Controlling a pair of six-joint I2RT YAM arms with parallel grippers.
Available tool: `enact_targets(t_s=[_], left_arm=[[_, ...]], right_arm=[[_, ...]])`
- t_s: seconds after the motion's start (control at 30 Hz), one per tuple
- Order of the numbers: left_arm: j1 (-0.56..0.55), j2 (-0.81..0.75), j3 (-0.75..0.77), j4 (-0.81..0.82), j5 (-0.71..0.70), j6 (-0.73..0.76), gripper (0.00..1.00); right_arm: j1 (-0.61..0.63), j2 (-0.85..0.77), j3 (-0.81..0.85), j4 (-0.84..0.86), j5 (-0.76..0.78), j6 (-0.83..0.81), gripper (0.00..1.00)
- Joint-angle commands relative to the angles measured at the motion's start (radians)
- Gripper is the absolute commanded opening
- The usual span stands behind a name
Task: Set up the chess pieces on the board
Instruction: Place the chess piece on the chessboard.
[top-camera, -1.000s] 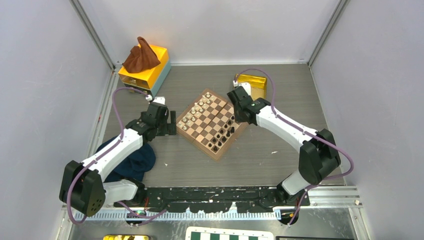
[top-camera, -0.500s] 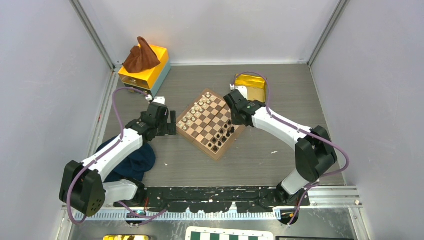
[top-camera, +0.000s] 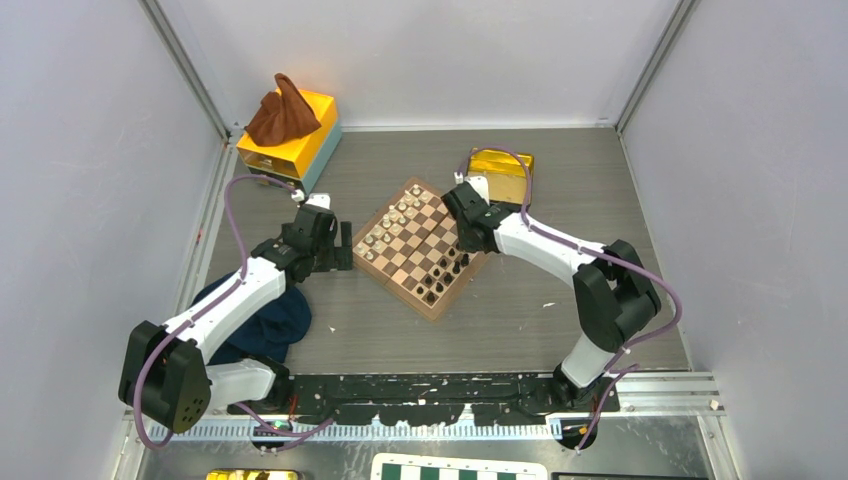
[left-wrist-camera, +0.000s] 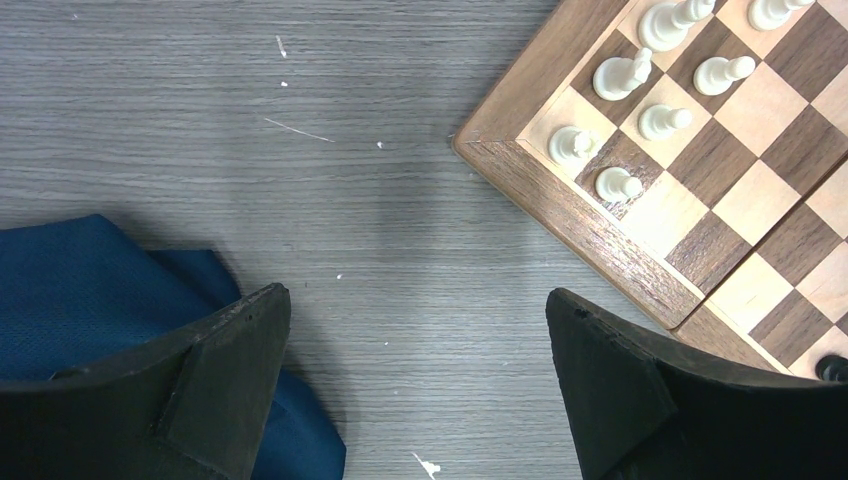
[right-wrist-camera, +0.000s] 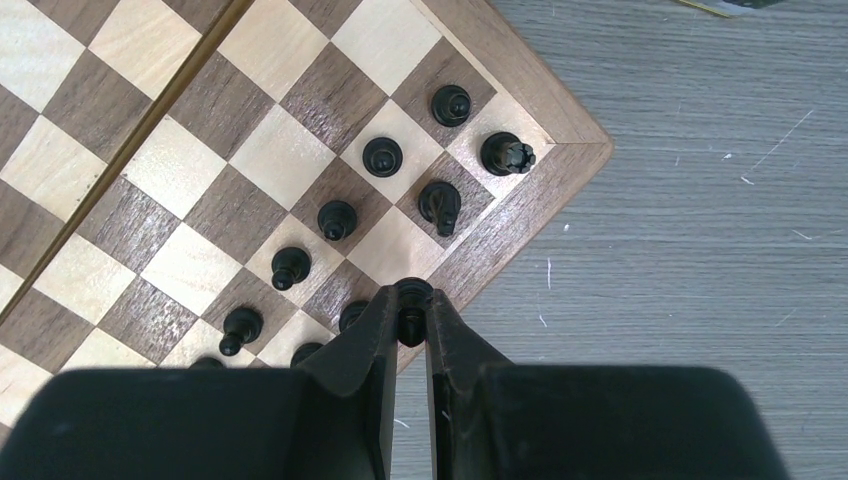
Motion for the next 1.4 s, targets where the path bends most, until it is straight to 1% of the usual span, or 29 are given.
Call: enact_targets(t_s=[0.0,0.47,1.03,1.23,1.37], left_arm=[[0.004,-0.006,0.04,0.031,-0.013,-0.002,1.0],[0.004,0.01,0.042,0.03,-0.016,-0.001,1.0],[0.004,0.023,0.044,0.032,-0.019,0.002,1.0],[0.004,0.023,0.044,0.032,-0.019,0.002,1.0],[0.004,0.024,0.045,0.031,-0.019,0.002,1.0]], right_arm=[[0.007,0.011,-0.003,0.054,0.014,-0.002,0.01],[0.006,0.064,-0.016,0.11,0.013,-0.015,0.01],[0.006,0.097,0.013,0.099,0.008,-0.024,0.01],[0.007,0.1,0.021,0.087,0.006,-0.027,0.07],[0.005,0.098,0.024,0.082,0.009,-0.027,0.14]])
